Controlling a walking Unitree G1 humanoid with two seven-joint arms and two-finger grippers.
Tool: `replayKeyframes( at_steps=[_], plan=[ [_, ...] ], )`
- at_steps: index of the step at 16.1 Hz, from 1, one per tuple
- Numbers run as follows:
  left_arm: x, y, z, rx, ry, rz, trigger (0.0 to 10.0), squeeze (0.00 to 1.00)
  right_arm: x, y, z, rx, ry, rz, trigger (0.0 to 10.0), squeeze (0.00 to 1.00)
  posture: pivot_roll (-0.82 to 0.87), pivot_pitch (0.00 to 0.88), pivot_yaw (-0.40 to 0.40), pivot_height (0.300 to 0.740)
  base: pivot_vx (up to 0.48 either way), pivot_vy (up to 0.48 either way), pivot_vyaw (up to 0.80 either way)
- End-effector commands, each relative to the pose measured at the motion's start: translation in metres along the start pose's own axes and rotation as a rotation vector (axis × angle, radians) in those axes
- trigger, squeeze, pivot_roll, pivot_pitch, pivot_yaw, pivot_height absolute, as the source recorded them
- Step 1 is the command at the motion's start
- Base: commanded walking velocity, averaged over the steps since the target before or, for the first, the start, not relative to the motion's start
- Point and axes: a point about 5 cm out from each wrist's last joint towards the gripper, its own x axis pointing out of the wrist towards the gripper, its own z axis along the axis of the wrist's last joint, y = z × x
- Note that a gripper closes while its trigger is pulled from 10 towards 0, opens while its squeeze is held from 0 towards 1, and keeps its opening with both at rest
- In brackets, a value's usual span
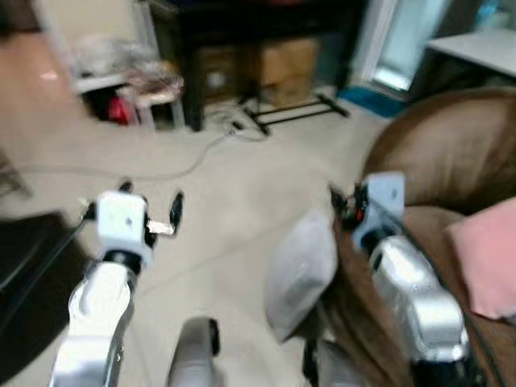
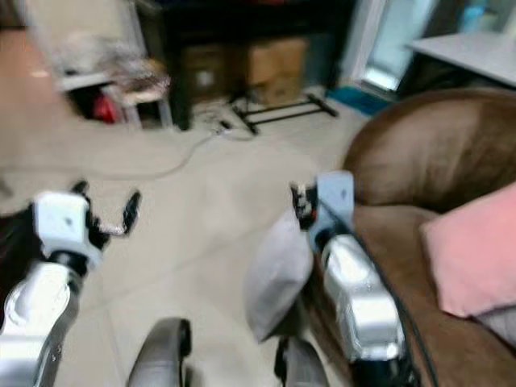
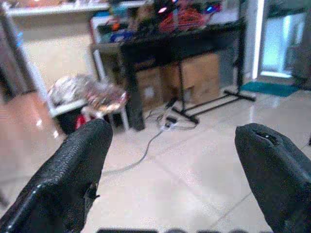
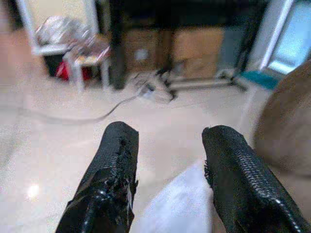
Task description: Move the pillow to the sofa from floor
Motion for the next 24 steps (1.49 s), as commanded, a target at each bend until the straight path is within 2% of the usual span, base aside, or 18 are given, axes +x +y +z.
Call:
replayKeyframes(
  at_steps=[1, 21, 24],
  plan=[
    [0.0039, 0.0028, 0.0107, 0.009, -0.046, 0.004, 10.0, 0.29, 0.0013, -0.0005, 0.0102, -0.017, -0.041, 0.0, 10.0, 0.0, -0.04, 0.0, -0.027, 0.61, 0.262, 0.0, 0.0],
    [0.0031, 0.0025, 0.0065, 0.004, -0.031, -0.009, 10.0, 0.29, 0.0029, 0.0016, 0.0086, -0.027, -0.031, 0.003, 10.0, 0.0, -0.03, 0.0, -0.031, 0.61, 0.326, 0.0, 0.0],
    [0.0029, 0.0023, 0.0053, 0.008, -0.027, -0.001, 10.0, 0.27, 0.0037, 0.0022, 0.0078, -0.025, -0.023, 0.007, 10.0, 0.0, -0.03, 0.0, -0.033, 0.61, 0.092, 0.0, 0.0]
  ],
)
